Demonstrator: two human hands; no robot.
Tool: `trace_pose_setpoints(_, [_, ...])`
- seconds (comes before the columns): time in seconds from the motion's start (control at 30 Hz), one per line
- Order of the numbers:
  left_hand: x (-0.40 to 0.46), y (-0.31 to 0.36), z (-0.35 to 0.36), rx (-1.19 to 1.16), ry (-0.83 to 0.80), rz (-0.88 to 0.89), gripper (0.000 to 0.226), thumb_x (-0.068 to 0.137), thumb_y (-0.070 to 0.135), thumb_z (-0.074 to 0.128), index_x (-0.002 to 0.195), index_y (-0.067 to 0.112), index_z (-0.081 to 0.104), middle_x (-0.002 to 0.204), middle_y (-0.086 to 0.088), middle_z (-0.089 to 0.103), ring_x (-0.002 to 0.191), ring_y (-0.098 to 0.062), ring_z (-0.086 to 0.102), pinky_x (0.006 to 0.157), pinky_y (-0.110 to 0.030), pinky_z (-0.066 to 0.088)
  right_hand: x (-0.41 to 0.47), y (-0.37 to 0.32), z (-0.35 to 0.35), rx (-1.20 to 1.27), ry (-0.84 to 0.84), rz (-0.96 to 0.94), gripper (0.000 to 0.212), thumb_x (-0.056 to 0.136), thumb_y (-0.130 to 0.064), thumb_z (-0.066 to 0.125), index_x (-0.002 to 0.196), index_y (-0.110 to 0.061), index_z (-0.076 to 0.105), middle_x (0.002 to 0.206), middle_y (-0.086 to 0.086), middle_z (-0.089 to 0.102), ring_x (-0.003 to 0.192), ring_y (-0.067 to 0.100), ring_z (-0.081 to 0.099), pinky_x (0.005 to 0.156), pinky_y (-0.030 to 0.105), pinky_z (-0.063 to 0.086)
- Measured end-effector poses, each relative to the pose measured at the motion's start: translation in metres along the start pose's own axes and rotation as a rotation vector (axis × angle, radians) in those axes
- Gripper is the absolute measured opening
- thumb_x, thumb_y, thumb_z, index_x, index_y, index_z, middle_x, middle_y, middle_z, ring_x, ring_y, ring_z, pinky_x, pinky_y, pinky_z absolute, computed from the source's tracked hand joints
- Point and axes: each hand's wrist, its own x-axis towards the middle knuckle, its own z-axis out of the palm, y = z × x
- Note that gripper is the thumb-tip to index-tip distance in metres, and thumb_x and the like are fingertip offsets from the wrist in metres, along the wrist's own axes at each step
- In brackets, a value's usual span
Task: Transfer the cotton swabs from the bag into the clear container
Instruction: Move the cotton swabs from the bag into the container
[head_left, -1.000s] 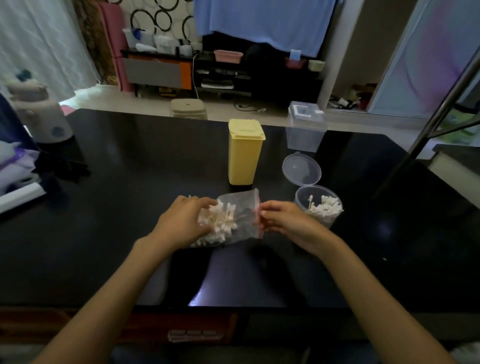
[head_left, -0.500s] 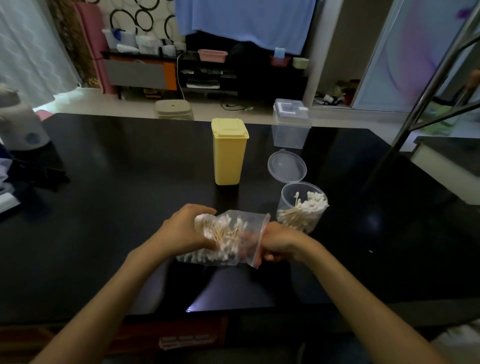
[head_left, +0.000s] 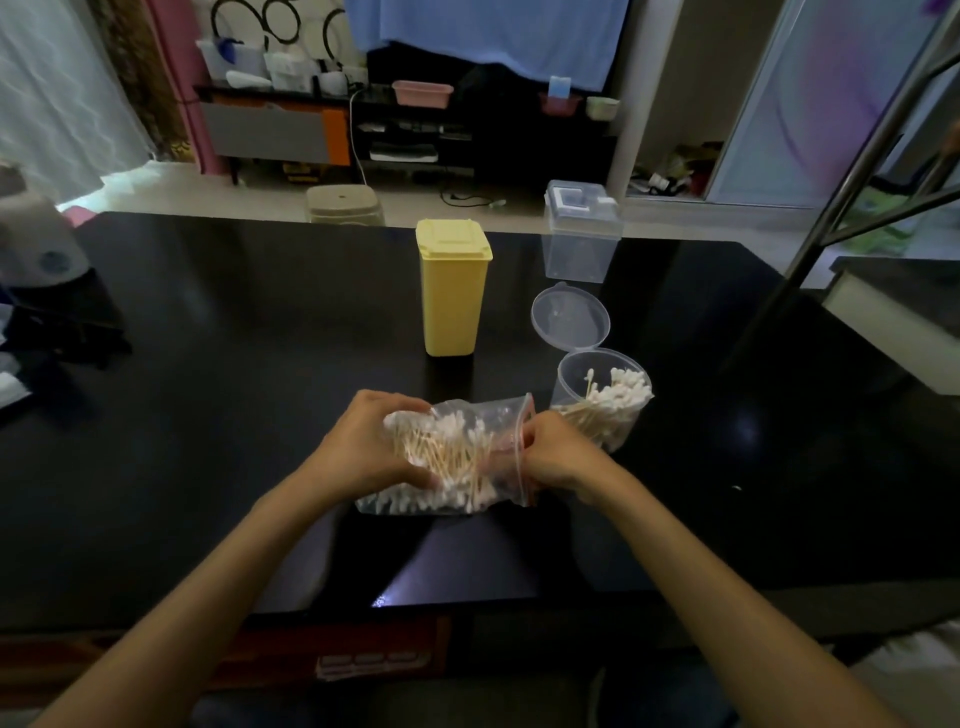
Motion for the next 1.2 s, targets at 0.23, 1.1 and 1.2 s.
trace_pose_setpoints(0.23, [0.002,-0.001,0.006,-0.128,-0.033,-0.004,0.091,0.034,0.04,0.09,0.118,0.037,0.055,0.126,-0.002,0.045,0.113,-0.017,0.053,0.099,-0.038,0.048,0.001,-0.001,0.003,-0.036,-0.047,-0.065,0.014,0.084,-0.018,0.067,0.075,-0.006,0.068,0.083,0.016,0.069,0.076,0.027,0.066,0.075,0.039,0.058])
trace_pose_setpoints(1.1, [-0.006,0.019,0.012,-0.101,0.235,0.082,0.056,0.064,0.016,0.083,0.114,0.027,0.059,0.111,0.004,0.035,0.101,-0.005,0.041,0.09,-0.019,0.033,-0.009,-0.008,-0.011,0.246,-0.234,-0.178,0.032,0.089,0.008,0.052,0.089,-0.024,0.055,0.051,-0.017,0.062,0.047,-0.009,0.056,0.045,0.007,0.041])
trace_pose_setpoints(1.2, [-0.005,0.018,0.01,-0.093,0.244,0.073,0.055,0.065,0.016,0.083,0.114,0.026,0.06,0.112,0.004,0.035,0.102,-0.006,0.04,0.093,-0.021,0.034,-0.007,-0.008,-0.012,0.265,-0.217,-0.159,0.03,0.088,0.003,0.056,0.113,-0.013,0.06,0.089,0.001,0.069,0.073,0.009,0.063,0.064,0.023,0.05])
